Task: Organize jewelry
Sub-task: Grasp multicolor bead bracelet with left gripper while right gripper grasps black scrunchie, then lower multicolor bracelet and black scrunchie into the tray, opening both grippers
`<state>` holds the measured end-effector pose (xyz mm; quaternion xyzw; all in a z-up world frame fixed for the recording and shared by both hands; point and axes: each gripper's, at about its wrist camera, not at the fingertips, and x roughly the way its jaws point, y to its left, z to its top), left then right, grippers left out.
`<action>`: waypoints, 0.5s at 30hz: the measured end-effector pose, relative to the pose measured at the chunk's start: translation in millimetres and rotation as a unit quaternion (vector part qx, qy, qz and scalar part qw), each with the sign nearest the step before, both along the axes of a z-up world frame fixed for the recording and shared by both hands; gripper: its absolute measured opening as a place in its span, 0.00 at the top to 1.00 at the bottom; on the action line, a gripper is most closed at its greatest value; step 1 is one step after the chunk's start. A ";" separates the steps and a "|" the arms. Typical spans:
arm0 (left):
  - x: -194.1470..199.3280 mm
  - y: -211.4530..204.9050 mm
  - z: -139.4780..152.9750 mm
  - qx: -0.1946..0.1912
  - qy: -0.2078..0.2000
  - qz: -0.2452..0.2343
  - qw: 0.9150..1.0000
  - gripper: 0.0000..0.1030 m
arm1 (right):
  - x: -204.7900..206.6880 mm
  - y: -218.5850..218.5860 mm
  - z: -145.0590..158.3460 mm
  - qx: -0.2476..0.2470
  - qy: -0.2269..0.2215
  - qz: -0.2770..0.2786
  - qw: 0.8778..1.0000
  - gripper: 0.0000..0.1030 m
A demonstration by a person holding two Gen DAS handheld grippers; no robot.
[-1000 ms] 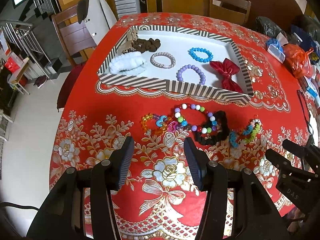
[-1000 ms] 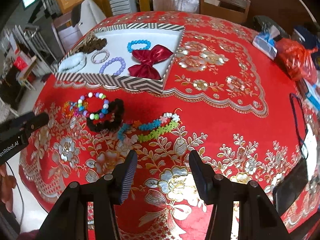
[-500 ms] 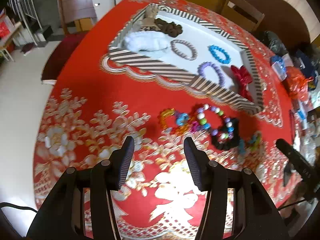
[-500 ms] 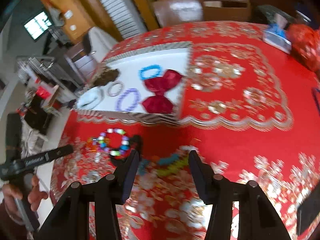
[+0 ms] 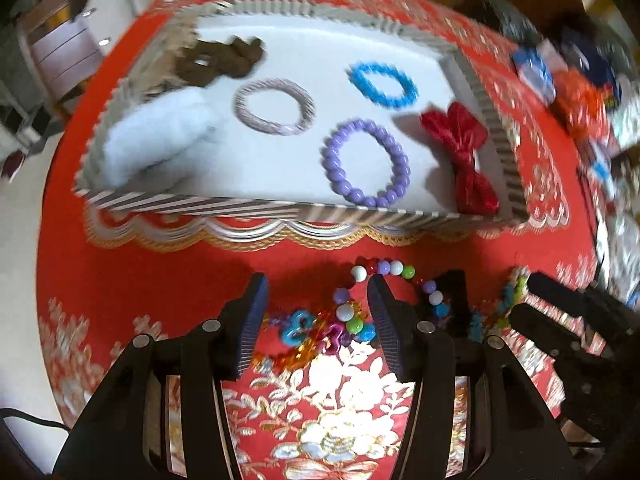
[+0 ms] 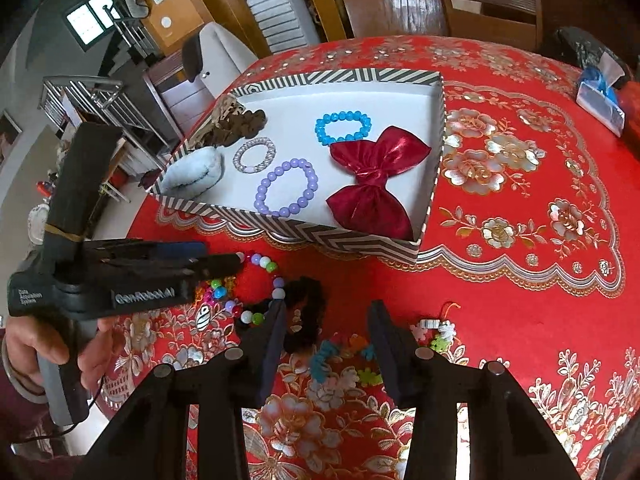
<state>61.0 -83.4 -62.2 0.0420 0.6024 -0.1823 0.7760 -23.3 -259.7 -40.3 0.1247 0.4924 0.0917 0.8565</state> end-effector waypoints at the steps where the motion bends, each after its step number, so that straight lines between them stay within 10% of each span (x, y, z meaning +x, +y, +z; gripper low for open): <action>1: 1.9 -3.8 -4.2 0.002 0.005 -0.011 1.000 0.52 | 1.0 -0.5 -0.7 0.000 0.001 -0.002 1.000 0.60; 5: 0.9 -17.9 -6.9 0.009 -0.001 -0.055 0.998 0.56 | 4.4 -1.3 -4.1 0.001 0.005 -0.006 1.000 0.60; 9: 0.7 -26.8 -8.8 0.041 -0.029 -0.082 0.995 0.92 | 10.9 6.6 -8.9 -0.003 0.010 0.006 1.000 0.60; 15: 12.5 3.0 0.9 0.002 -0.020 -0.038 0.999 0.92 | 30.9 30.3 -19.8 -0.045 0.015 0.044 0.998 0.70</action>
